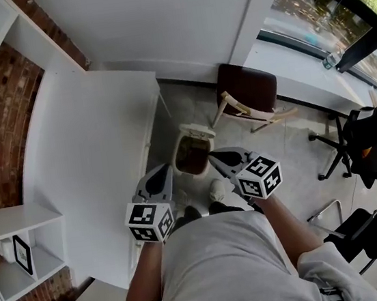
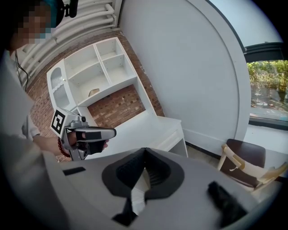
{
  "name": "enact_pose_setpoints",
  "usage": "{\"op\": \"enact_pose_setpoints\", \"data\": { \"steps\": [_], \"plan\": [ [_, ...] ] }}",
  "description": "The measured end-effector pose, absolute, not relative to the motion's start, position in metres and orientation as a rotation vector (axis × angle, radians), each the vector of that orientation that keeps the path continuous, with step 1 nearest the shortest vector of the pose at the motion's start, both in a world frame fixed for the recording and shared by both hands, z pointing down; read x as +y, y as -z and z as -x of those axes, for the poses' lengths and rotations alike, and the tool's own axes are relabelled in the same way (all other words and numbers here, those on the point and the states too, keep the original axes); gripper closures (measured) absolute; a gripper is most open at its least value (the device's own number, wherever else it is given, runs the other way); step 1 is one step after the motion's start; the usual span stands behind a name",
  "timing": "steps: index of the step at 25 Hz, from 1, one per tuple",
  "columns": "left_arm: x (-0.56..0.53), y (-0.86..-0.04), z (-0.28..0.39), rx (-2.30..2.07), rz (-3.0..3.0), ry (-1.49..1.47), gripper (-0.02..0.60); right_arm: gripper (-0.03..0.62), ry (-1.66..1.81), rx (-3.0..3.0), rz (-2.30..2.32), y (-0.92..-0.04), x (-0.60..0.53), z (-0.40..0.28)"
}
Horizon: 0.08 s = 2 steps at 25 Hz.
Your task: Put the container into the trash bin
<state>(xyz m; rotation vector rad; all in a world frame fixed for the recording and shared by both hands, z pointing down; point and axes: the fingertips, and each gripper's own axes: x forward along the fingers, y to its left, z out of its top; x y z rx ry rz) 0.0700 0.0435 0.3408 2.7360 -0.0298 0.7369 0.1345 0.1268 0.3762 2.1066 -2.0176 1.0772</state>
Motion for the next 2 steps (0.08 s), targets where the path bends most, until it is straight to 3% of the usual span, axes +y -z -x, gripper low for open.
{"op": "enact_pose_setpoints", "data": {
  "steps": [2],
  "plan": [
    [0.0458,-0.3407,-0.0658,-0.029,-2.734,-0.742,0.565,0.566,-1.083,-2.016,-2.102,-0.3773,0.1293,-0.131]
  ]
}}
